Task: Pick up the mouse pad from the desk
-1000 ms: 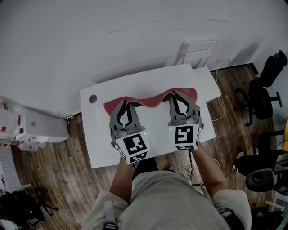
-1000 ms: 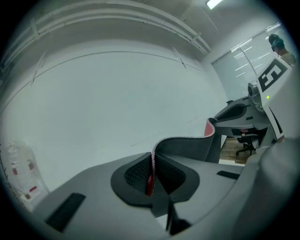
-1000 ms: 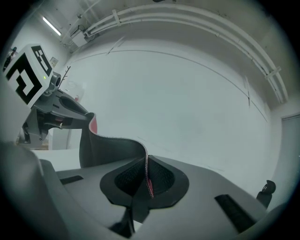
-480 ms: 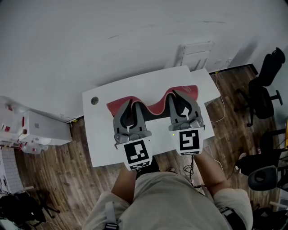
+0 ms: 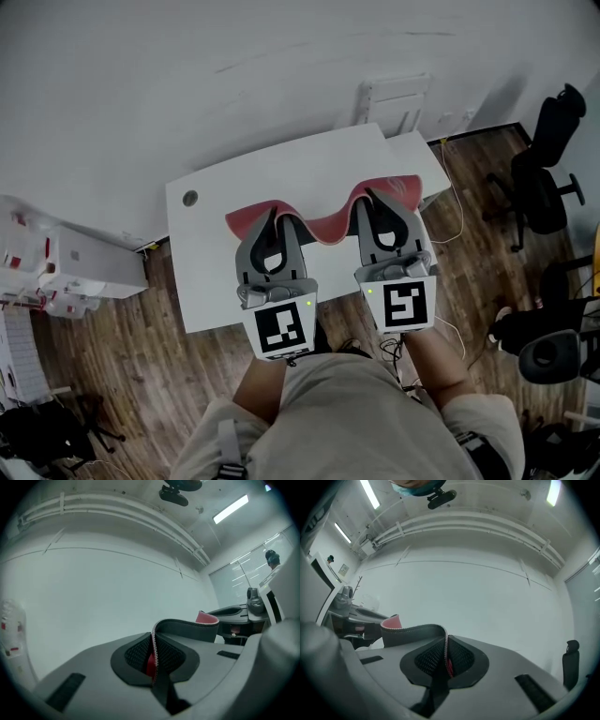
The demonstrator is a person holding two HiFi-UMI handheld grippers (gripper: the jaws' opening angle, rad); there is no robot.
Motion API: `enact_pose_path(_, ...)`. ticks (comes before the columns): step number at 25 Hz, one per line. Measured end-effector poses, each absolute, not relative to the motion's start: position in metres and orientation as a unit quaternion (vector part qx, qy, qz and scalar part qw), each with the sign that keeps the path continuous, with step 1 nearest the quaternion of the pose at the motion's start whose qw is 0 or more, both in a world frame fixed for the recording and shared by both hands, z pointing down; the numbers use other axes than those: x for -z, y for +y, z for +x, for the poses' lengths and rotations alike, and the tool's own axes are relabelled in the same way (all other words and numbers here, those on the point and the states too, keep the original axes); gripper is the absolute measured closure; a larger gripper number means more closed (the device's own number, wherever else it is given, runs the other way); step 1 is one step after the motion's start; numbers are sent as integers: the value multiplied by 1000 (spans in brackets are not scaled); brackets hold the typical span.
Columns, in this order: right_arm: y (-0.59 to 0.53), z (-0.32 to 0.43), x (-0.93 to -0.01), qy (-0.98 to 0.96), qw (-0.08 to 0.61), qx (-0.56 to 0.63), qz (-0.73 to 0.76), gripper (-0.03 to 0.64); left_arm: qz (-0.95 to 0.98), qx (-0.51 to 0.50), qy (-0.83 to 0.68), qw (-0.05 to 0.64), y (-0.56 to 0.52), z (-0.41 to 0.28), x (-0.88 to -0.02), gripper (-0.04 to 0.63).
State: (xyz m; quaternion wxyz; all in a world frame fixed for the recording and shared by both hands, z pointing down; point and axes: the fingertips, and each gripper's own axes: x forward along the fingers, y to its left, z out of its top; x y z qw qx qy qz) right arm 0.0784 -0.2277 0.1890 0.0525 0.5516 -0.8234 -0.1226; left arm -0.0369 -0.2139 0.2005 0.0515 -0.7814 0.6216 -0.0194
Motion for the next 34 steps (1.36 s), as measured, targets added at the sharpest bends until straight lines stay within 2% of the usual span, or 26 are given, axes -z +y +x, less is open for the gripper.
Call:
enact_pose_path(15,-163,112,-185,-820,43,121,558,566,-790,29,609,67,-153,3,-199,565)
enact_pose_path(34,-158,117,-182,-813,47,127,566,566,-797,26,599,70,-148,10,-195,565)
